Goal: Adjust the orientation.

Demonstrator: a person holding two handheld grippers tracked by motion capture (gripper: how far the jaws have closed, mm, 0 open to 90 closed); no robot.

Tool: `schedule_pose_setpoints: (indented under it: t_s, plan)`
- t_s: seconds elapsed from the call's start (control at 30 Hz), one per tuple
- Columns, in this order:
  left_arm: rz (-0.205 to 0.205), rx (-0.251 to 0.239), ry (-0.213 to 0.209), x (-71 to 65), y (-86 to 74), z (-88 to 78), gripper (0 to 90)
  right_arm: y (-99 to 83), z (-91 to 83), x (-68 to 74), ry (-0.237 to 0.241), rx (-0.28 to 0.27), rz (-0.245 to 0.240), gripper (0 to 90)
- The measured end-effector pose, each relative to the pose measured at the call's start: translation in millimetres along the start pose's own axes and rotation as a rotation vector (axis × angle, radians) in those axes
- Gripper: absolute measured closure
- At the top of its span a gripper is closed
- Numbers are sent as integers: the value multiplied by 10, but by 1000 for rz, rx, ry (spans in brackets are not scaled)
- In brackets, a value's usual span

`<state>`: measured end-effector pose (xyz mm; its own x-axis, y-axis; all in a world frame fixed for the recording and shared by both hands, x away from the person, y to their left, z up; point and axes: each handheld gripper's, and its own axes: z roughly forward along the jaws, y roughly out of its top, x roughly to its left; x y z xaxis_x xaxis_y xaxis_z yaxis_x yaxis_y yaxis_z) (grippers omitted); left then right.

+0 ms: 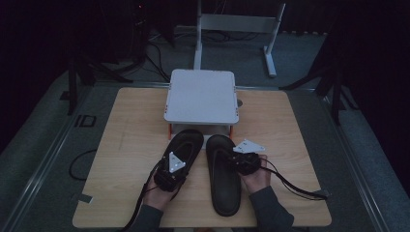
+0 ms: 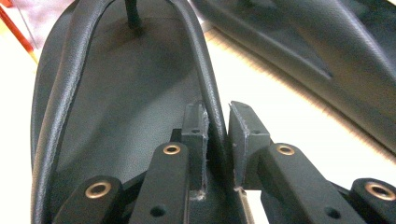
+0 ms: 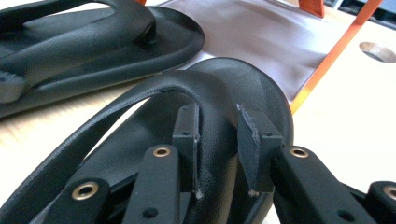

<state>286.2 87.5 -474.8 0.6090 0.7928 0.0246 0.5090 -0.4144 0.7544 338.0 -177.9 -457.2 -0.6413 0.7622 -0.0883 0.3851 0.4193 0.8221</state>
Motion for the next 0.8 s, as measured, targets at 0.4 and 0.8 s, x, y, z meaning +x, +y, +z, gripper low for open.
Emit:
schedule_pose_setpoints:
  t_s: [0.4,0.8]
  plan:
    - [-1,-2,-26,-5,-9,-11,666,-193,-439,-83,36,-42,23,510]
    - [-8,-6,-28,3,-29,-17,624,-713,-465,-49,52,142,-42,540]
